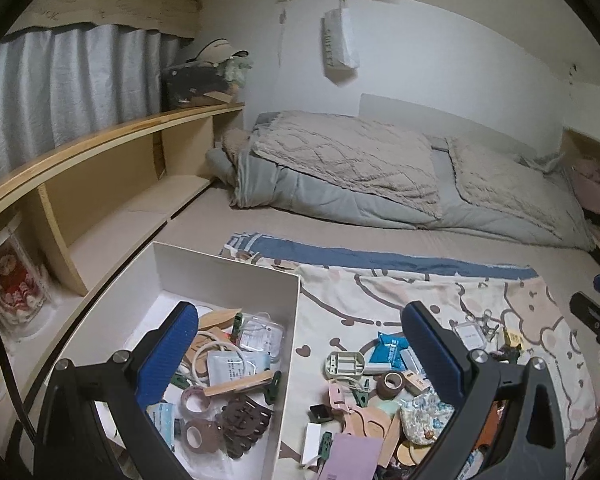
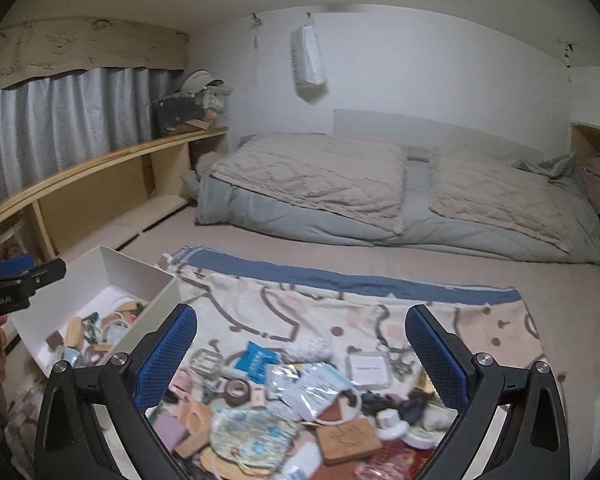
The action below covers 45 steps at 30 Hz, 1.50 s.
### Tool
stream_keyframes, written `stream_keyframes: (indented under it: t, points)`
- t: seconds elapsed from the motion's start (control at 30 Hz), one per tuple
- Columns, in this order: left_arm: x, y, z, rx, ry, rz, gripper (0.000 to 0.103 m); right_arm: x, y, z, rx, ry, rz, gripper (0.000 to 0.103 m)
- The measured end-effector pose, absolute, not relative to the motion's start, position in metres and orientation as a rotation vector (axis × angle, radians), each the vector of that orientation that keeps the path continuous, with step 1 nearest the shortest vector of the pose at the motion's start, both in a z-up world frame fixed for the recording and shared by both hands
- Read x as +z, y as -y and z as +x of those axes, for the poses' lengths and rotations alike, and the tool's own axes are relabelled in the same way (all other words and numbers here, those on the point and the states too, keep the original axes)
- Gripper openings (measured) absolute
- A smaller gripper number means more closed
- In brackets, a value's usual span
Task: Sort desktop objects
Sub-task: 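Raise both open tools out of the box and move back over the pile, then move the left tool toward the black round tin while the right tool approaches the blue-white packet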
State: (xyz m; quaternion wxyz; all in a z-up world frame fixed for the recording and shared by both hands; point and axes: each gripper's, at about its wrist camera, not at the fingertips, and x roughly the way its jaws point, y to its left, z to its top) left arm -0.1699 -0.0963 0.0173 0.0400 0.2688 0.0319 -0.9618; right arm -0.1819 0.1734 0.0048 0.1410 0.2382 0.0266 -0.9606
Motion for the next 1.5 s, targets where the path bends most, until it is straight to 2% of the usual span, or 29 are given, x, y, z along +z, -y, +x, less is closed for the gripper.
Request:
stream_keyframes:
  t: [1.0,1.27,1.5]
  points:
    - [-0.001,0.039,-0.190,-3.071,-0.073,0.913,0.103,-0.023,-0.247,-0.170,-2.863,-0.052,0.740,0.103]
    - [-0.014,0.023,-0.182,-3.105,0.098,0.952,0.103,-0.032,-0.266,-0.163,-2.875,0.040,0.741,0.103]
    - [-0.023,0.023,-0.171,-3.148,0.119,1.006,0.103,-0.051,-0.257,-0.156,-2.840,-0.067,0.785,0.103]
